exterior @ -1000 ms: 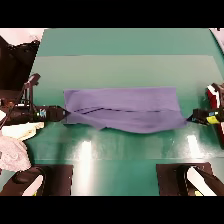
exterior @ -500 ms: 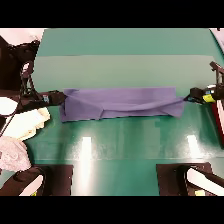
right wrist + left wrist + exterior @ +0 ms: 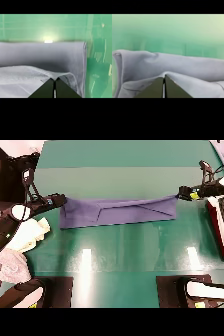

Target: Fold the shirts.

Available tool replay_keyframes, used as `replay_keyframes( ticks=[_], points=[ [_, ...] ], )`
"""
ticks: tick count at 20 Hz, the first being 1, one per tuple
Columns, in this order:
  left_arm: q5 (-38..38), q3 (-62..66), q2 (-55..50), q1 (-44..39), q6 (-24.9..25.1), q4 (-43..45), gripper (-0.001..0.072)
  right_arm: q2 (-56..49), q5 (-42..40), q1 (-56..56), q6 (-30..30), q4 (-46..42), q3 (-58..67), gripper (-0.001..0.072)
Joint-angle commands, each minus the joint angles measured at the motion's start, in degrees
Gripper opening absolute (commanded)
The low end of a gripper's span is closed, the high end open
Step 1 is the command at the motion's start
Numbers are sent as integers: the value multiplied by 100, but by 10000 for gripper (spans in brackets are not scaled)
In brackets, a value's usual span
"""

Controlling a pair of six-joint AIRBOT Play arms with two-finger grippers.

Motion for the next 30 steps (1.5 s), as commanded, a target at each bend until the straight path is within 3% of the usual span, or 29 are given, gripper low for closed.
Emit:
replay_keyframes(
  ticks=[1, 2, 3, 7, 8, 9, 10, 16, 19, 22, 24, 26, 27, 30],
  points=[
    [396, 9, -136, 2, -131, -4, 39, -411, -105, 39, 2, 175, 262, 296],
    [444, 9, -142, 4, -249, -4, 284, -527, 24, 20, 2, 378, 372, 506],
    [470, 9, -142, 9, -367, -4, 401, -632, 205, -39, -2, 551, 516, 527],
    [-66, 219, -142, 7, -396, 0, 401, -1043, 1609, -442, -136, 706, 1296, 540],
    [-354, 275, -140, 7, -393, 2, 398, -1165, 2015, -592, -245, 708, 1399, 545],
    [-625, 308, -142, 7, -393, 2, 263, -1281, 2282, -723, -297, 710, 1423, 641],
    [-911, 317, -142, 7, -385, -2, 17, -1434, 2509, -857, -382, 732, 1421, 692],
    [-2249, 315, -142, 7, -175, 0, 24, -2262, 2621, -1263, -809, 1338, 1049, 687],
    [-2315, 315, -142, 7, -181, -7, 24, -2494, 2496, -1167, -949, 1687, 1001, 654],
    [-2365, 317, -142, 7, -197, -55, 24, -2520, 2245, -870, -1069, 1731, 1005, 573],
    [-2374, 319, -149, 7, -197, -214, 23, -2520, 2201, -719, -1257, 1836, 1008, 366],
    [-2389, 330, -157, 0, -195, -402, 23, -2509, 2267, -623, -1552, 2039, 1008, 64],
    [-2448, 402, -188, 0, -195, -487, 23, -2463, 2269, -623, -1709, 2192, 1008, 17],
    [-2846, 999, -542, -33, -186, -522, 23, -2083, 2190, -623, -1764, 2708, 1010, 16]
  ],
)
